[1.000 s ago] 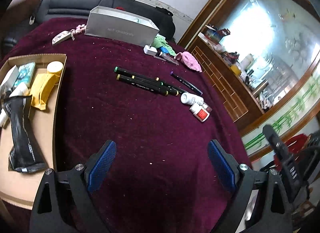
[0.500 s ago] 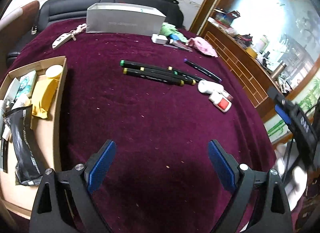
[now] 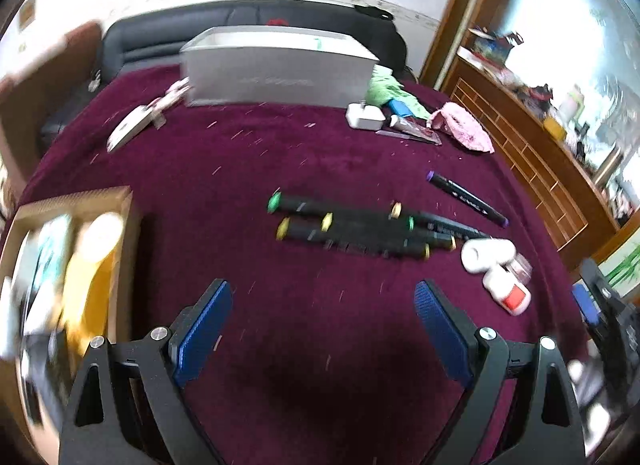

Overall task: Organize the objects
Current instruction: 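Move both tools back over the scattered markers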

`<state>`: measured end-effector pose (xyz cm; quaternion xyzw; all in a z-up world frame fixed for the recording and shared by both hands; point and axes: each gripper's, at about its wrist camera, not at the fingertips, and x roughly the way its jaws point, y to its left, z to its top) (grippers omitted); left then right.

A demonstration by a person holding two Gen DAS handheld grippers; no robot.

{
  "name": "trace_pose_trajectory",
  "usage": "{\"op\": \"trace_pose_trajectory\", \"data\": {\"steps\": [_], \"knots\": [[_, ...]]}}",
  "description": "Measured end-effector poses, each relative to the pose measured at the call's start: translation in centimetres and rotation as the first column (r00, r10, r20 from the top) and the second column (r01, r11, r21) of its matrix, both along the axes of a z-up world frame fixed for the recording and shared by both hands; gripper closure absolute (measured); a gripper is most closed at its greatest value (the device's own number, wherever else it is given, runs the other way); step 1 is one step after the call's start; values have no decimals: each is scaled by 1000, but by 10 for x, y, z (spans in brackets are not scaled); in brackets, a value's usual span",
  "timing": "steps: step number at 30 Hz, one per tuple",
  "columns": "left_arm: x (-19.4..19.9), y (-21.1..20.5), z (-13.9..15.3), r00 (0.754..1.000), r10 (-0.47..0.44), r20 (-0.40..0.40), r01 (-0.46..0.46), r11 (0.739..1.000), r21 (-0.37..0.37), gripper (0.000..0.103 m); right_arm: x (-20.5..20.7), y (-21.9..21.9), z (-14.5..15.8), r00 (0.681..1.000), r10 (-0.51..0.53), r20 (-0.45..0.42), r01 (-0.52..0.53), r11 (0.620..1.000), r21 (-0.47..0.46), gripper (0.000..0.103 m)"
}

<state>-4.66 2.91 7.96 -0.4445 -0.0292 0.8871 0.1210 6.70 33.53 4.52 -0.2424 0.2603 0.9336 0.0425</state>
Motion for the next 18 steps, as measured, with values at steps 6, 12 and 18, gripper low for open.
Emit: {"op": "trace_pose_trajectory", "data": {"steps": [6,12,18], "knots": [[-79,34,-11,997,-13,-70,5,993,-119,14,2,13,-5,1000,-13,-4,13,998,-66,0],[-141,50,-51,986,-77,148,99,984,-148,16,-5,9,-6,1000,5,9,-4,999,-44,0],[-95,56,-61,932,-253,259,275,960,-53,18,-9,9,-9,999,31,26,-30,998,-60,0]]}}
